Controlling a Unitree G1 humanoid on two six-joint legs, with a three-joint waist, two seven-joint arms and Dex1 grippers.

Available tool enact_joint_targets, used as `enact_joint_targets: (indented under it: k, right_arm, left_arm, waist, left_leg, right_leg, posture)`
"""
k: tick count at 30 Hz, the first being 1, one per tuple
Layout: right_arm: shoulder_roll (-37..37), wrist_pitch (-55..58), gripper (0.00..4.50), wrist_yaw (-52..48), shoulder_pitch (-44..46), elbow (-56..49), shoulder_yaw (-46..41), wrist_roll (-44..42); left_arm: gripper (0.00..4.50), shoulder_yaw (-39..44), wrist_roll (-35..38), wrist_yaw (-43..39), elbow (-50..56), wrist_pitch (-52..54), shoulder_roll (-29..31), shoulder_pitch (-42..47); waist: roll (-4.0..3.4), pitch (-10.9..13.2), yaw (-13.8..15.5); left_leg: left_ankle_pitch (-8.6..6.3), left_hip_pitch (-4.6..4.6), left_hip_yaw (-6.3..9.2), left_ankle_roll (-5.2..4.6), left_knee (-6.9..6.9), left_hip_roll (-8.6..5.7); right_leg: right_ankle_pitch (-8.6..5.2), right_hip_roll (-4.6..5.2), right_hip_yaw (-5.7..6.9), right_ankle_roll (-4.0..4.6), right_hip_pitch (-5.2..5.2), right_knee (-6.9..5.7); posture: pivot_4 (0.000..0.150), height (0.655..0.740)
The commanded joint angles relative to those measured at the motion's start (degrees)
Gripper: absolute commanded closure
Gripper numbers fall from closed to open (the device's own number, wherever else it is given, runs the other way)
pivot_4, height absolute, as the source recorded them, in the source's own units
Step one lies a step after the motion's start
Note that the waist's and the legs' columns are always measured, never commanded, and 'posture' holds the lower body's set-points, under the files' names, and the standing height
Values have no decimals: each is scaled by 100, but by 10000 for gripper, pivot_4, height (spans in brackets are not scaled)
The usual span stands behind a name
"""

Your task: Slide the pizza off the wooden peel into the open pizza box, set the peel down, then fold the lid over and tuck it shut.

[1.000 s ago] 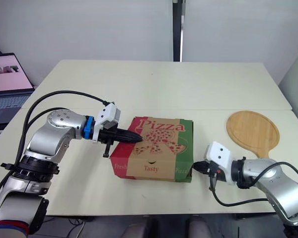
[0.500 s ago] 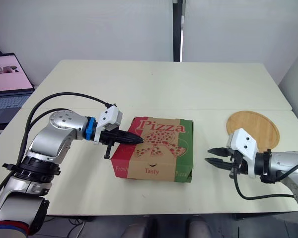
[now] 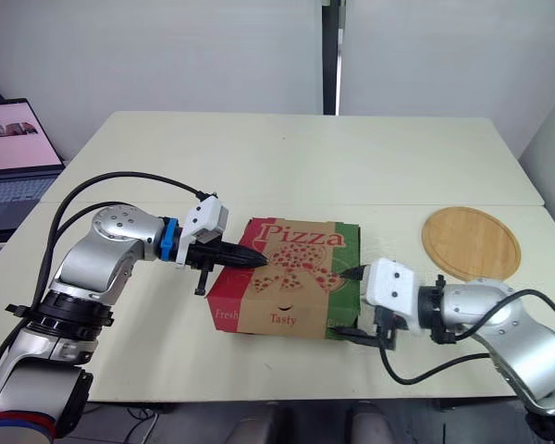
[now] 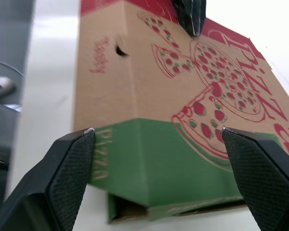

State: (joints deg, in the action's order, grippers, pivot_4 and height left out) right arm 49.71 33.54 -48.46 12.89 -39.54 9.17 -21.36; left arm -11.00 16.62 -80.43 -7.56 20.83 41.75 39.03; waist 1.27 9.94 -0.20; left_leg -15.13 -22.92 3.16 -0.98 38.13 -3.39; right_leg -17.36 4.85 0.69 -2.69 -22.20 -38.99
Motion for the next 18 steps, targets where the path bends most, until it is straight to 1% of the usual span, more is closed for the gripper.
enact_joint_targets:
  k: [1, 8, 13, 18]
  right_arm:
    - [-111, -336, 125, 100, 188, 116, 74, 348]
    - [-333, -462, 125, 157, 355, 309, 141, 682]
    - [-413, -486, 125, 241, 315, 289, 337, 1004]
    - [-442, -535, 125, 207, 169, 179, 404, 1129]
  left_arm:
    - [45000, 102, 30, 29, 59, 0, 2, 82]
    - [45000, 89, 17, -20, 115, -51, 41, 63]
    - [45000, 19, -78, -17, 159, -152, 45, 11]
    - [45000, -33, -220, 8, 144, -306, 60, -65]
  waist:
    - [0, 0, 0]
    - [0, 0, -1]
    - [-1, -1, -10]
    - [-1, -1, -9]
  left_leg:
    - [0, 0, 0, 0, 0, 0]
    - [0, 1, 0, 0, 0, 0]
    - [0, 1, 0, 0, 0, 1]
    - [0, 1, 0, 0, 0, 1]
  right_leg:
    - [0, 0, 0, 0, 0, 0]
    - [0, -1, 0, 0, 0, 0]
    - [0, -2, 0, 0, -1, -2]
    - [0, -2, -1, 0, -1, -2]
  posture:
    - [1500, 7281]
    - [1500, 7281]
    - [1500, 7281]
    - [1500, 7281]
